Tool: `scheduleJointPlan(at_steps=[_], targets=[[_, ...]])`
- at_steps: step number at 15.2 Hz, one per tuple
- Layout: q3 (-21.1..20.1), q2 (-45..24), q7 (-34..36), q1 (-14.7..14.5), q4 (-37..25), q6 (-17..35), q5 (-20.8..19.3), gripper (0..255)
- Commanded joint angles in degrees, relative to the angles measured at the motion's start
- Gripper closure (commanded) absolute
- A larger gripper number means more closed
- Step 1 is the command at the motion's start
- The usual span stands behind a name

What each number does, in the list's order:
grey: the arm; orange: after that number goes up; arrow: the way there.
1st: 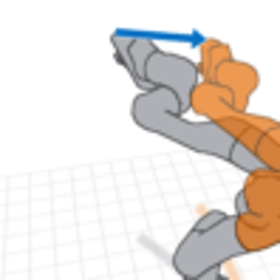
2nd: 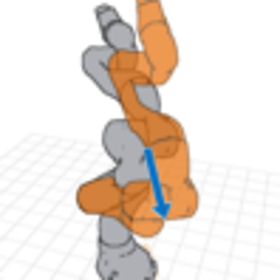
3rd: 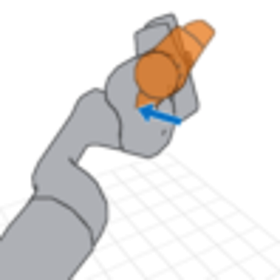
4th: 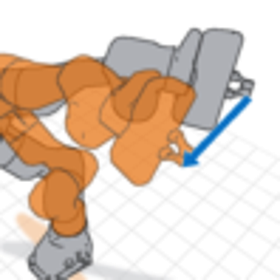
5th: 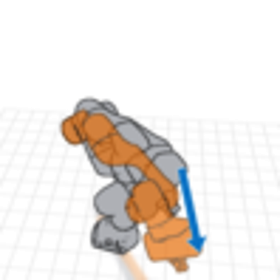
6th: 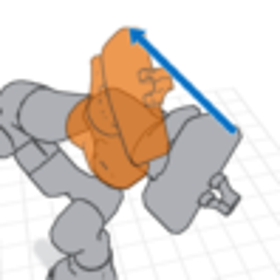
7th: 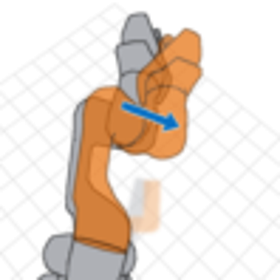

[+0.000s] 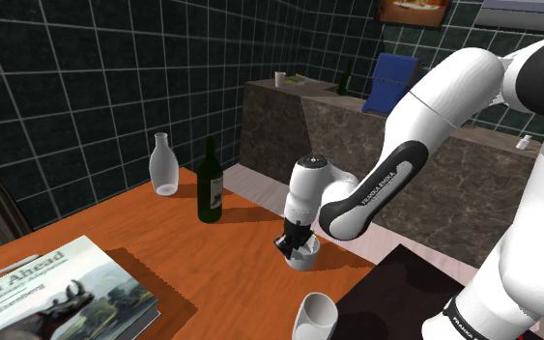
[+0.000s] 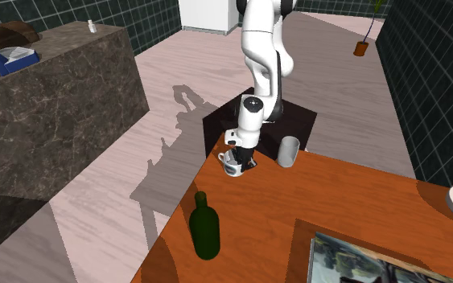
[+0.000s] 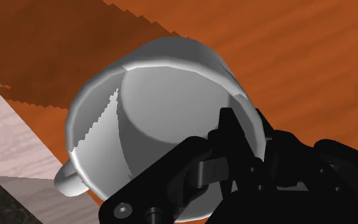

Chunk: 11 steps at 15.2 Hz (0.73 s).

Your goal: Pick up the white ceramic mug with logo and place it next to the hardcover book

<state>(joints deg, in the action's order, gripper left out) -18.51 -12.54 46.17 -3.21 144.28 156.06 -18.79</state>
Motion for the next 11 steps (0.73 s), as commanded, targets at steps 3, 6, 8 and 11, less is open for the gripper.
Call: scheduleJointPlan(at_steps=[3, 6, 8, 11], targets=[[-1.6, 3.1, -2.6, 1.0, 0.4, -2.4, 3.3, 255], [-2.6, 5.7, -4.7, 1.5, 0.5, -4.6, 6.1, 255], [-3.1, 7.4, -6.0, 1.7, 0.5, -6.1, 7.8, 255], [-3.6, 9.9, -7.8, 1.9, 0.4, -8.4, 10.2, 255]])
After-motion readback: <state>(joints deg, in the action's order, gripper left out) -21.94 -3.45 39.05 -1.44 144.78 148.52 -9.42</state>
